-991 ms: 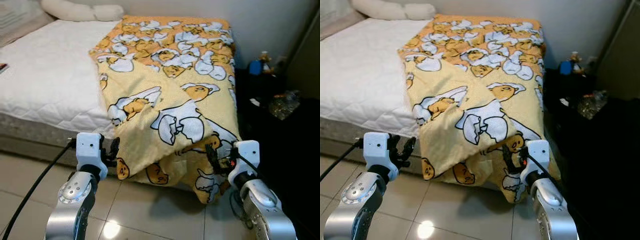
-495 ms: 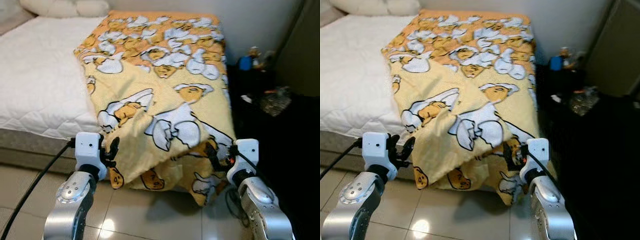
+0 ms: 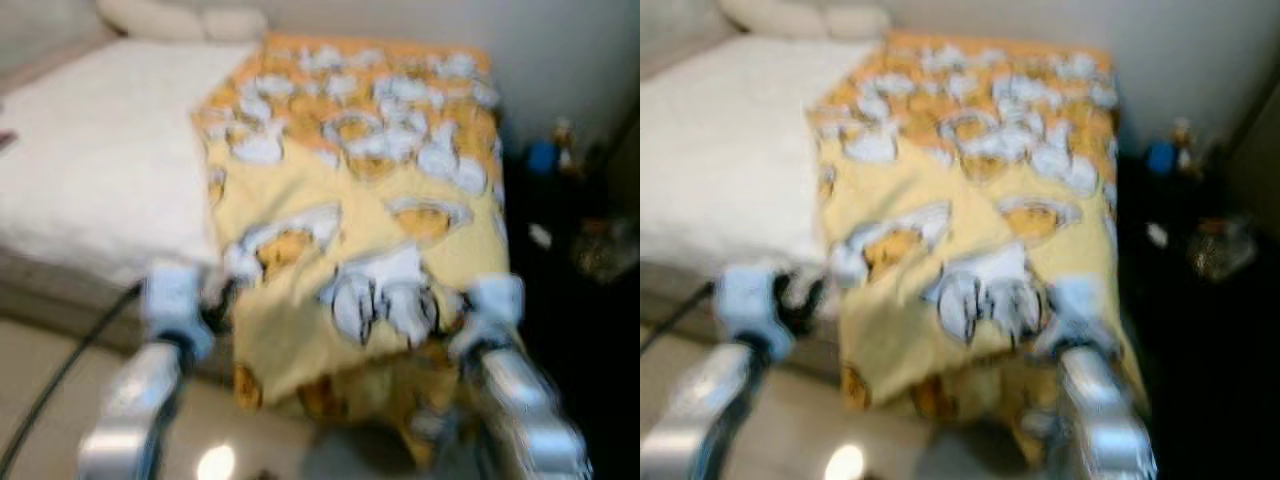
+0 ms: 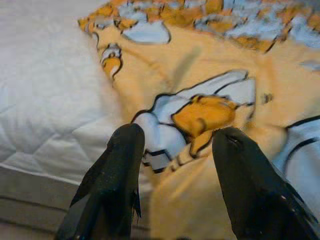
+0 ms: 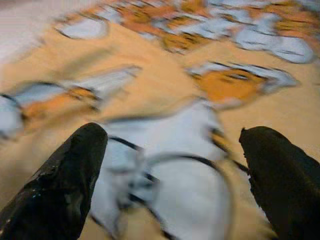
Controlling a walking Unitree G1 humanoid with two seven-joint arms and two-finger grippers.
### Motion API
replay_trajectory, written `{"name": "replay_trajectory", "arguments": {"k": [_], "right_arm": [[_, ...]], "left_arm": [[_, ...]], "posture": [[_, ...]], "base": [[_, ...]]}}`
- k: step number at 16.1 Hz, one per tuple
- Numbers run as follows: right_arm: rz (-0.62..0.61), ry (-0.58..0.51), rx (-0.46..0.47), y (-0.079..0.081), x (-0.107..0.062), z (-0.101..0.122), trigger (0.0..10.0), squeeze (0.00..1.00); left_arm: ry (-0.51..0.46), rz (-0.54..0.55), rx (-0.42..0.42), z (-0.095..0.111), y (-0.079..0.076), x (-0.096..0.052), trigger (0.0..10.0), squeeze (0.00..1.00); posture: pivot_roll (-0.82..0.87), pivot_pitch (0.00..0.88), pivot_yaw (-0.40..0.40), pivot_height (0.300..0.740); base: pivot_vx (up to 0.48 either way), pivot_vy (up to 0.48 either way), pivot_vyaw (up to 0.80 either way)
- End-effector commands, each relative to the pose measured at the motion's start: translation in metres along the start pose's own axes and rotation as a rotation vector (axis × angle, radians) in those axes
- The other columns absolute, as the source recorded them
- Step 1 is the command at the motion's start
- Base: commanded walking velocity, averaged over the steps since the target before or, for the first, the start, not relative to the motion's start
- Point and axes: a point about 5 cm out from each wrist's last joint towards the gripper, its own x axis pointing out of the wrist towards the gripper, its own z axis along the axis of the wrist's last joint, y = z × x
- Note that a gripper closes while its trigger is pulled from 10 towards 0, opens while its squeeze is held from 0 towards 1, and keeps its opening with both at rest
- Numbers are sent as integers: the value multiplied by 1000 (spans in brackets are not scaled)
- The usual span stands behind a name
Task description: Clean up the room
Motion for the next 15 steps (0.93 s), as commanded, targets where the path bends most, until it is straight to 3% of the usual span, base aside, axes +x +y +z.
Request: {"name": "replay_trajectory", "arguments": {"k": [1,5,7,8,9,10,15], "right_arm": [[-42,15,-14,-15,-5,-2,10000,0],[-51,12,-12,-19,-6,-1,10000,0],[-67,31,-21,-21,-5,-4,10000,0],[-69,51,-29,-23,-2,-8,10000,306],[-73,67,-34,-25,2,-10,10000,729],[-73,98,-25,-29,8,-13,10000,1000],[-110,134,-43,-43,43,-9,10000,1000]], "left_arm": [[-14,-31,1,3,-8,1,10000,106],[-7,-37,7,3,-9,0,10000,98],[-11,-48,10,2,-11,1,10000,67],[-9,-61,19,2,-13,1,10000,4],[-10,-73,23,2,-14,2,10000,0],[-14,-98,44,2,-16,3,10000,0],[-12,-143,88,5,-19,10,10000,0]], "posture": [[-30,0,39,740],[-30,0,41,740],[-34,0,46,740],[-39,0,58,740],[-39,0,58,740],[-49,0,66,740],[-67,1,91,740]], "base": [[375,0,0],[357,0,0],[0,0,0],[0,0,0],[0,0,0],[0,0,0],[0,0,0]]}}
